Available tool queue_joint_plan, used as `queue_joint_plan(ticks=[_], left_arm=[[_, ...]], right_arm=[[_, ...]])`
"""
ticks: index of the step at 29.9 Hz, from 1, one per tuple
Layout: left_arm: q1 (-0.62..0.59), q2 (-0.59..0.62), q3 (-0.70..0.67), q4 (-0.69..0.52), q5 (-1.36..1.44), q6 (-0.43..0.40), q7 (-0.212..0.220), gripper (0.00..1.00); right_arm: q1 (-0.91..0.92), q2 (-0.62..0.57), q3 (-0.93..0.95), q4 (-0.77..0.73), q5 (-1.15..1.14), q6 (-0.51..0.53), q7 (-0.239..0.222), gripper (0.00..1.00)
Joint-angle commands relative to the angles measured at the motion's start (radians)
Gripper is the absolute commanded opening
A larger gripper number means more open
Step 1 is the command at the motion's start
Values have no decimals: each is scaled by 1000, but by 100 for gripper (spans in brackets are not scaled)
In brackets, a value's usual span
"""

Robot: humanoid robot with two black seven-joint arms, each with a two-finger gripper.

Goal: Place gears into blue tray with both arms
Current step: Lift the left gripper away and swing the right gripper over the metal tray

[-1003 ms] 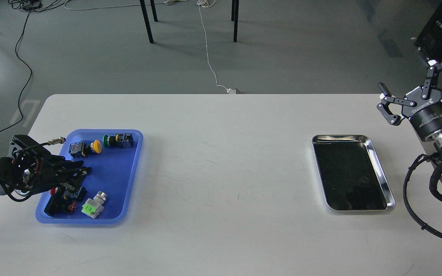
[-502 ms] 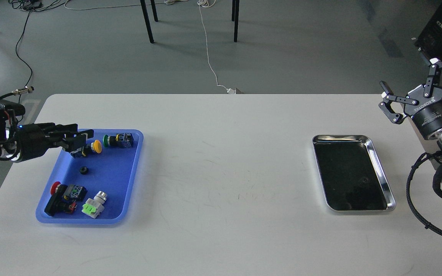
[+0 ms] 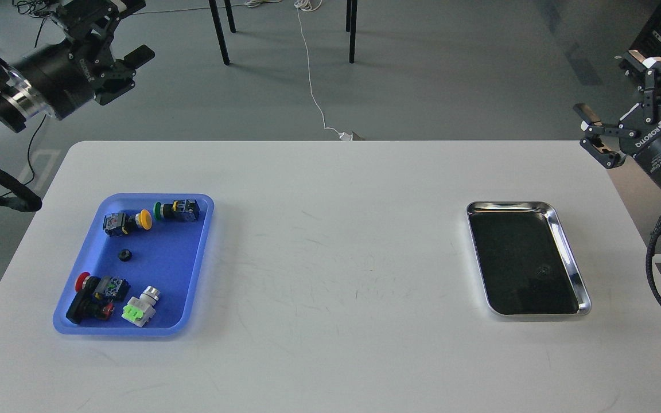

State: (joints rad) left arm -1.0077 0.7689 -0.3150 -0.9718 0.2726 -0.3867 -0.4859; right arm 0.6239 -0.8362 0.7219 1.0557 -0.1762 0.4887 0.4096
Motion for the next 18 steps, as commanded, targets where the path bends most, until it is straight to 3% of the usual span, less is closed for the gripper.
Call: queue_joint_plan(ticks=[1, 9, 13, 18], left_arm=[[20, -85, -38, 65, -147, 3, 3, 98], [73, -217, -124, 163, -355, 3, 10, 98], [115, -240, -131, 173, -355, 23, 10, 98], [153, -241, -133, 180, -355, 57, 9, 98]], right_arm=[[133, -15, -106, -3, -86, 0, 0, 98], [574, 9, -672, 1, -290, 0, 9, 98], [749, 72, -931, 7, -593, 0, 9, 98], [841, 160, -1182, -8, -889, 0, 14, 97]])
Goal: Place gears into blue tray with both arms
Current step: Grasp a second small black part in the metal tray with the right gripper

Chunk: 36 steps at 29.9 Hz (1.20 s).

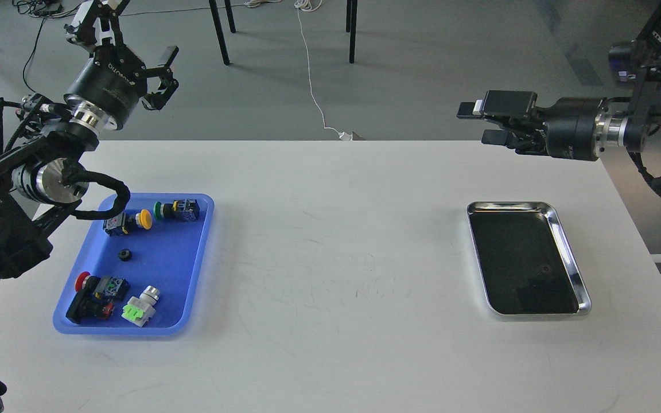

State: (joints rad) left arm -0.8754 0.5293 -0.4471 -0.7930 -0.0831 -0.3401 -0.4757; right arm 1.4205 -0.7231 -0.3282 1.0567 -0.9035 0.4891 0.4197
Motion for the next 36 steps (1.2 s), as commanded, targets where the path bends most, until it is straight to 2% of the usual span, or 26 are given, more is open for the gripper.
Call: queue_joint_plan(ticks=[1, 4, 10, 14, 17, 21, 36], left_arm=[[29, -2, -1, 1, 0, 9, -1, 98], [47, 0, -7, -6, -1, 3, -4, 98], [84, 3, -36, -14, 2, -5, -4, 98], [90, 9, -36, -14, 2, -7, -4, 98], [90, 8, -36, -14, 2, -31, -4, 98], [90, 5, -36, -14, 3, -36, -3, 98], [99, 0, -35, -14, 5, -37, -3, 98]], right_arm=[[55, 63, -170, -21, -229, 0, 10, 97], [72, 143, -293, -110, -403, 0, 69, 96], [40, 243, -486, -230, -423, -64, 69, 93], [20, 240, -500, -242, -425, -69, 69, 88], [-3, 234, -518, -235, -423, -69, 69, 75], [-40, 219, -520, -238, -423, -76, 69, 65], [-104, 177, -506, -216, -423, -152, 69, 54]])
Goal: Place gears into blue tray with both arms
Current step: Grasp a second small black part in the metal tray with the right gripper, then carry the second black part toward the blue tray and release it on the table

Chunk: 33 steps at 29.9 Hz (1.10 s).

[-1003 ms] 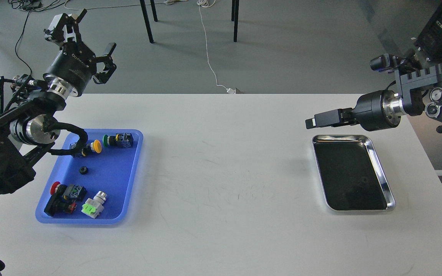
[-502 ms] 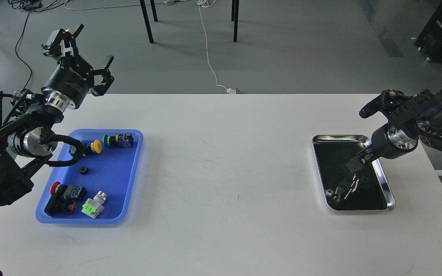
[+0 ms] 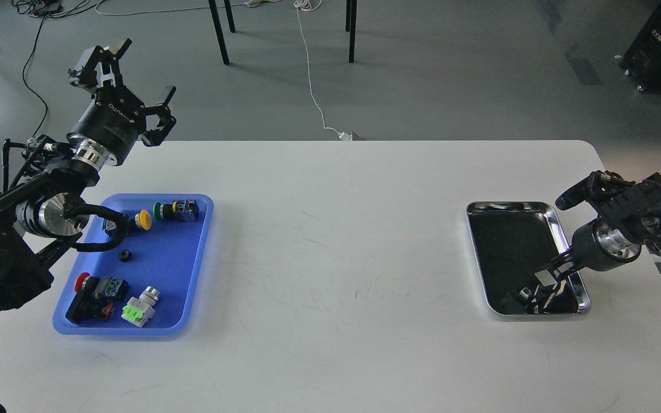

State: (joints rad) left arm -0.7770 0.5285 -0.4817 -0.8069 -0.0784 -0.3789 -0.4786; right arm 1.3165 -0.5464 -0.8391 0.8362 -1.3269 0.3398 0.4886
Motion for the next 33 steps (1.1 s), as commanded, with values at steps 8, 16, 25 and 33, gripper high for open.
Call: queue_joint_plan(ticks=[8, 16, 25, 33], left_arm=[[1, 8, 0, 0, 0, 2, 0, 98], [1, 10, 0, 0, 2, 0, -5, 98], [1, 7, -3, 0, 2, -2, -10, 98], [-1, 13, -5, 0, 2, -3, -10, 98]], right_arm=[[-2, 10, 22, 3, 0, -4, 0, 45], [-7, 2, 22, 6, -2, -4, 0, 29], [36, -17, 54, 64, 0, -16, 0, 23], [125, 25, 94, 159, 12, -18, 0, 22]])
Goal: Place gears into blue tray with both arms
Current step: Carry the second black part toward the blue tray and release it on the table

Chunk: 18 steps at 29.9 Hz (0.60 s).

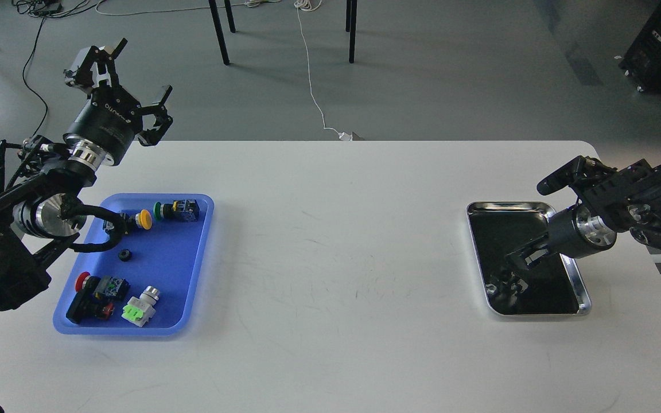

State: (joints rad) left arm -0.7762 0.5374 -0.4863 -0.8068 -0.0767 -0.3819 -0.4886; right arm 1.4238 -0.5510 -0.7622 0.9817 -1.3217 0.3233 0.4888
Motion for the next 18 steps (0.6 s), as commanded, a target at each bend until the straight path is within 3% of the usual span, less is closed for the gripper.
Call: queue_joint_plan(ticks=[1, 12, 18], left_arm=[[-2, 4, 0, 0, 0, 0, 0, 98], [0, 27, 3, 0, 2, 0, 1, 98], [0, 44, 3, 0, 2, -2, 1, 98]], right_arm=[[18, 52, 24, 12, 21, -1, 0, 22], [-6, 428, 18, -123, 206, -82, 0, 23], [-51, 545, 17, -178, 213, -82, 0, 23]])
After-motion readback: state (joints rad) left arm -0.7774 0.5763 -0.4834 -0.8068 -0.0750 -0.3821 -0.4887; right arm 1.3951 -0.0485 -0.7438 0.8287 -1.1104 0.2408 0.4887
